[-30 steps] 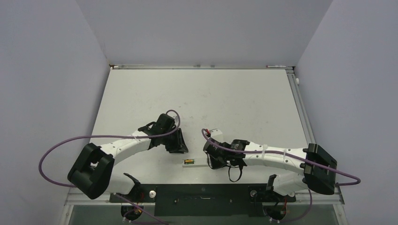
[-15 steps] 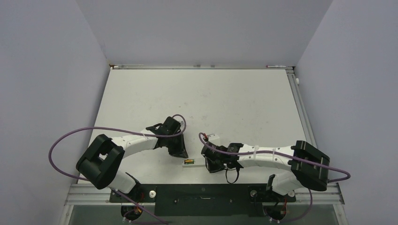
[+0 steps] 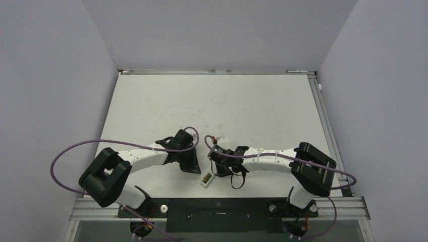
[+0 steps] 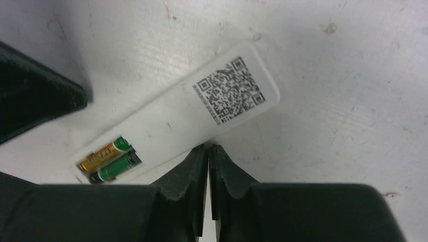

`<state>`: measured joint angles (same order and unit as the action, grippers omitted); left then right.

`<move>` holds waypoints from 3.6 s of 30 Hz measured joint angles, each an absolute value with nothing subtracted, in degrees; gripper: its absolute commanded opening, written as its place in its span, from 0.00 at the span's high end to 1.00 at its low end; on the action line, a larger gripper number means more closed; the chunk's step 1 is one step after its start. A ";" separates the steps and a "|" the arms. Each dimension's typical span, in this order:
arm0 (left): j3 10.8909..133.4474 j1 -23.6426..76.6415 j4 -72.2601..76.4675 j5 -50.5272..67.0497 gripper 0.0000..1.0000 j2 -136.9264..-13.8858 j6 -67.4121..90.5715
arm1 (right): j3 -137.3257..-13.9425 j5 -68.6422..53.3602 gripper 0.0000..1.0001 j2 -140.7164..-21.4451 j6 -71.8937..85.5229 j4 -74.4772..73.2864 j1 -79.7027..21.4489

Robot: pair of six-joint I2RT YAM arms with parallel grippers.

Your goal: Load the batteries into the remote control

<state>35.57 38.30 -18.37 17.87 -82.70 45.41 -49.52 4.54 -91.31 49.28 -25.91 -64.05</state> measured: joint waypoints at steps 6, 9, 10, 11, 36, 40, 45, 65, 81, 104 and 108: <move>34.00 40.32 -18.28 17.82 1.00 -81.06 46.61 | -53.12 5.19 0.91 -94.65 46.30 -25.76 -61.47; 33.34 41.89 -18.17 17.78 1.00 -80.42 47.77 | -54.61 5.39 0.91 -96.01 44.97 -25.71 -60.88; 33.21 42.68 -18.17 17.72 1.00 -80.23 48.23 | -55.20 5.34 0.91 -96.49 44.53 -25.76 -60.73; 33.15 43.35 -18.09 17.67 1.00 -80.18 48.80 | -55.81 5.37 0.91 -97.06 44.10 -25.71 -60.62; 33.43 52.27 -10.74 16.32 1.00 -81.49 58.13 | -55.31 6.66 0.63 -82.91 38.50 -34.61 -52.47; 33.54 52.47 -10.02 16.32 0.99 -81.82 58.28 | -51.94 6.61 0.61 -78.81 37.93 -37.08 -50.22; 33.54 52.47 -10.07 16.27 0.91 -81.60 58.26 | -47.40 5.32 0.59 -76.58 38.04 -38.41 -47.13; 31.83 52.47 -12.27 14.85 0.82 -72.01 58.04 | -39.22 -1.98 0.69 -77.23 40.25 -33.67 -43.62; 31.38 52.47 -13.06 14.70 0.82 -71.26 57.89 | -36.80 -1.28 0.84 -76.03 42.70 -33.15 -43.55; 31.00 52.31 -12.99 14.79 0.82 -71.24 56.77 | -35.35 2.22 0.81 -72.16 52.31 -39.51 -57.06; 29.95 52.12 -13.08 14.76 0.82 -70.52 56.73 | -36.88 2.92 0.68 -70.63 52.77 -42.28 -57.10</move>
<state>29.95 52.12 -13.08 14.76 -70.52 56.73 -36.88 2.92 -70.63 52.77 -42.28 -57.10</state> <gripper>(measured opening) 0.183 0.218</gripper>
